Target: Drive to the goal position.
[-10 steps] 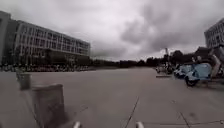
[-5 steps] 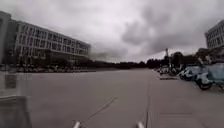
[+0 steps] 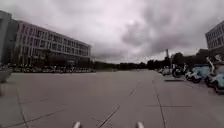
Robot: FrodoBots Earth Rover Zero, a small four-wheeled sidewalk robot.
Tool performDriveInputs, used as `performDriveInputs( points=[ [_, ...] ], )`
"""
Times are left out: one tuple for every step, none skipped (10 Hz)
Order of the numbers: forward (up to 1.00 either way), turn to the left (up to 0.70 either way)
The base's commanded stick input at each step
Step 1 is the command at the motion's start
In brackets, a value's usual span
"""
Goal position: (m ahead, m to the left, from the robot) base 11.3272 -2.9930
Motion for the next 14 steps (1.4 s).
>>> performDriveInputs(
  points=[
    [1.0, 0.0],
    [1.0, -0.14],
    [1.0, -0.38],
    [1.0, -0.4],
    [1.0, -0.4],
    [1.0, -0.4],
    [1.0, -0.37],
    [1.0, -0.23],
    [1.0, 0.0],
    [1.0, 0.0],
    [1.0, 0.0],
    [1.0, 0.0],
    [0.94, 0.0],
    [0.94, 0.0]
  ],
)
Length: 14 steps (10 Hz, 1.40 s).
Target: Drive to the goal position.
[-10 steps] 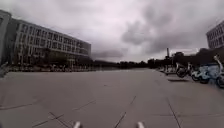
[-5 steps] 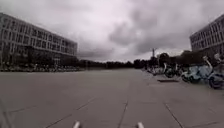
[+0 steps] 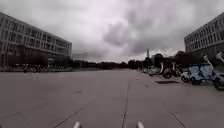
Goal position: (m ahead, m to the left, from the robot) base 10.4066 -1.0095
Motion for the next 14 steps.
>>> performDriveInputs(
  points=[
    [0.86, 0.0],
    [0.81, 0.0],
    [0.78, 0.0],
    [0.82, 0.0],
    [1.0, 0.0],
    [1.0, 0.0],
    [1.0, 0.0],
    [0.99, 0.0],
    [0.63, 0.0],
    [0.63, 0.0],
    [0.64, 0.0],
    [0.65, 0.0],
    [0.97, 0.0],
    [1.0, 0.0]
  ],
)
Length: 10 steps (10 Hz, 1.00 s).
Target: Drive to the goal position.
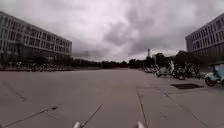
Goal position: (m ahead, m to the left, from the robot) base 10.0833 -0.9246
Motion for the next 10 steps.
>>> performDriveInputs(
  points=[
    [1.0, 0.0],
    [1.0, 0.0],
    [1.0, 0.0],
    [1.0, 0.0],
    [1.0, 0.0],
    [1.0, 0.0],
    [1.0, 0.0],
    [1.0, 0.0],
    [1.0, 0.0],
    [1.0, 0.0]
  ],
)
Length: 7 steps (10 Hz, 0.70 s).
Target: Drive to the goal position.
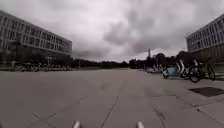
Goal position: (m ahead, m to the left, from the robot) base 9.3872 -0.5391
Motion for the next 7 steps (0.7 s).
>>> performDriveInputs(
  points=[
    [1.0, 0.0],
    [1.0, -0.04],
    [1.0, -0.37],
    [1.0, -0.38],
    [1.0, -0.17],
    [1.0, 0.0],
    [1.0, 0.0]
  ],
)
